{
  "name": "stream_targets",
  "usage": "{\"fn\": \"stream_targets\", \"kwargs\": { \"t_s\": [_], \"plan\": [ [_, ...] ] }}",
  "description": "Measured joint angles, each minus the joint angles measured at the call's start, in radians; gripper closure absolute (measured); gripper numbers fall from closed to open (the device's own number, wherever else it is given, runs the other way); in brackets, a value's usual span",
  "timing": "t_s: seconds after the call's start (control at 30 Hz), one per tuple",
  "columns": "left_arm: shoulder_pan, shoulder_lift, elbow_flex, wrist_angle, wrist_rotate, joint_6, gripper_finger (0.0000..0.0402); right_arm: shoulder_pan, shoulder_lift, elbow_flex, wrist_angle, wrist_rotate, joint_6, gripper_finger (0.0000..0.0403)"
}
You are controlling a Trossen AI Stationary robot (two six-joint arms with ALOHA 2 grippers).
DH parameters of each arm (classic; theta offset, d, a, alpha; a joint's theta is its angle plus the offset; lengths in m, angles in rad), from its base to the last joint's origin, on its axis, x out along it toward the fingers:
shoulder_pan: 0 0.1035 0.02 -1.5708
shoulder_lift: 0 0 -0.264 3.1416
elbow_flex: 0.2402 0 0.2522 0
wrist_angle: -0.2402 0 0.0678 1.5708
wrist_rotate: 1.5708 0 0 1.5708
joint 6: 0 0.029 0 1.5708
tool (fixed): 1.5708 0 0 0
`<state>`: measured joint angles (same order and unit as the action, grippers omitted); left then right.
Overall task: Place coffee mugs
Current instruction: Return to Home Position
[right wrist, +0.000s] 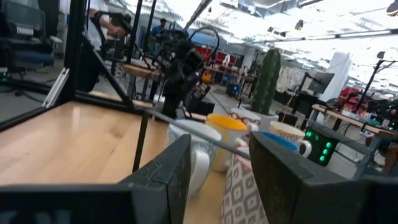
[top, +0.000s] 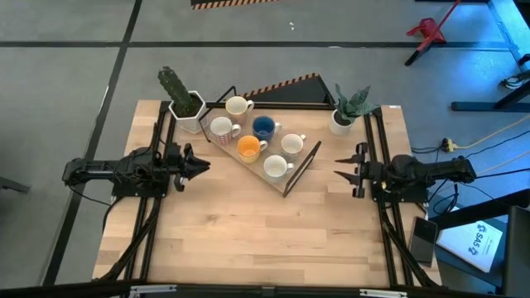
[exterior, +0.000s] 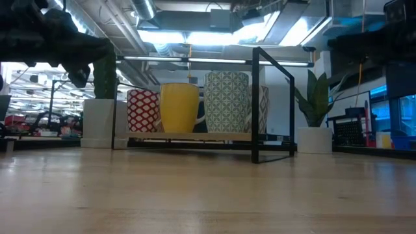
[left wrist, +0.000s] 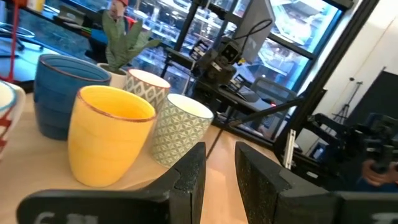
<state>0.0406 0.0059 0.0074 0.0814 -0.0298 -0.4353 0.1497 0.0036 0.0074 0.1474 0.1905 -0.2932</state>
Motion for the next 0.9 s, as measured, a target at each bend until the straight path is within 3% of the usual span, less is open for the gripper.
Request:
{"fn": "stream_targets", "kwargs": {
  "t_s": [0.7, 0.77, 0.9],
  "plan": [
    [0.000, 0.000, 0.000, 0.000, 0.021, 0.001, 0.0321, 0.000, 0.008, 0.002, -0.105, -0.045, -0.054, 0.0253],
    [0.000, 0.000, 0.000, 0.000, 0.021, 0.000, 0.0321, 0.000, 0.007, 0.002, -0.113, -0.088, -0.053, 0.0253],
    [0.000, 0.000, 0.000, 0.000, 0.021, 0.000, 0.0321, 0.002, 0.008, 0.002, -0.111, -0.321, -0.034, 0.0253]
  ]
}}
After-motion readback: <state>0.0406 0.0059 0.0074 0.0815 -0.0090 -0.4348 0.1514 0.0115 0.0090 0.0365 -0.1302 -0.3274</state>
